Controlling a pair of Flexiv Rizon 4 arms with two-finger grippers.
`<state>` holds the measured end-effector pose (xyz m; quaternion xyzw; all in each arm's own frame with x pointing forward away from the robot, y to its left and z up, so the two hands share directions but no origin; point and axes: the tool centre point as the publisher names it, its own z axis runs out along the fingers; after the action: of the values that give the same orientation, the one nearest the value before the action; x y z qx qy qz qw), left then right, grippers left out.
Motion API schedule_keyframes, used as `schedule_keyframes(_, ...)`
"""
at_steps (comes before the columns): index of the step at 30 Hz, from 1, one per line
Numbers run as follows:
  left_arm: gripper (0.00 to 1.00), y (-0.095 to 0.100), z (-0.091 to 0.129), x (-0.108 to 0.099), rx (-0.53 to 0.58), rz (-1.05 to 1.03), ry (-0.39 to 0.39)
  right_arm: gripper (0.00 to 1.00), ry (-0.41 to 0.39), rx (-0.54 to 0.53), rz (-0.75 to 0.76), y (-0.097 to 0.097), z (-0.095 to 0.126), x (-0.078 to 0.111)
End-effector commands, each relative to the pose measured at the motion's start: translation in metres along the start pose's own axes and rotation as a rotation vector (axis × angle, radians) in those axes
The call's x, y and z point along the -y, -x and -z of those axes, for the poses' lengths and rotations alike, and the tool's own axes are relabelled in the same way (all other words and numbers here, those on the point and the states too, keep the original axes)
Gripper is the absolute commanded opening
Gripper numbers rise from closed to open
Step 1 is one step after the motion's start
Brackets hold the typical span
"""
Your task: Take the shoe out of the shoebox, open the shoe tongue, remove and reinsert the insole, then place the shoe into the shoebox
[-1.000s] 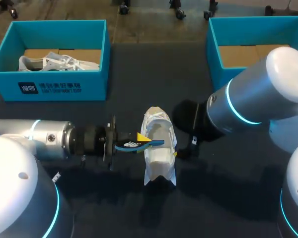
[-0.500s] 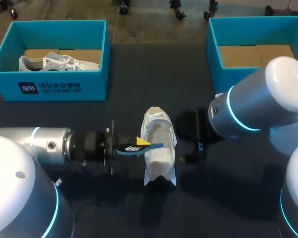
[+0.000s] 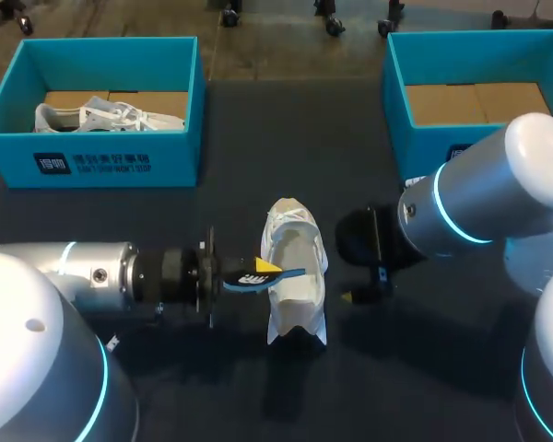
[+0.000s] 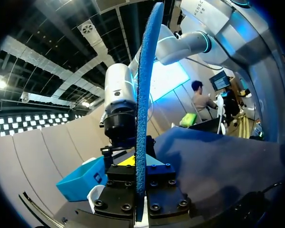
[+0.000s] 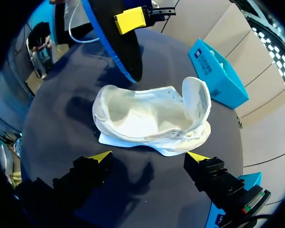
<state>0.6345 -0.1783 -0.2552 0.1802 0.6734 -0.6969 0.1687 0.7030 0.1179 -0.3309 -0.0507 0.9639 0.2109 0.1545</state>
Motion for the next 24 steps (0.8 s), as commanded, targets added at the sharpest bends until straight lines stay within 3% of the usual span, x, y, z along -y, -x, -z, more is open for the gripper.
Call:
schedule_keyframes(1, 0.00, -0.001, -0.009, -0.005, 0.000, 0.002, -0.001, 1.00, 0.001, -0.004, 0.001, 0.001, -0.003, 0.002)
schedule_keyframes(24, 0.00, 0.002, -0.030, -0.027, -0.028, -0.024, 0.014, 1.00, 0.004, -0.005, -0.019, 0.001, -0.003, 0.004)
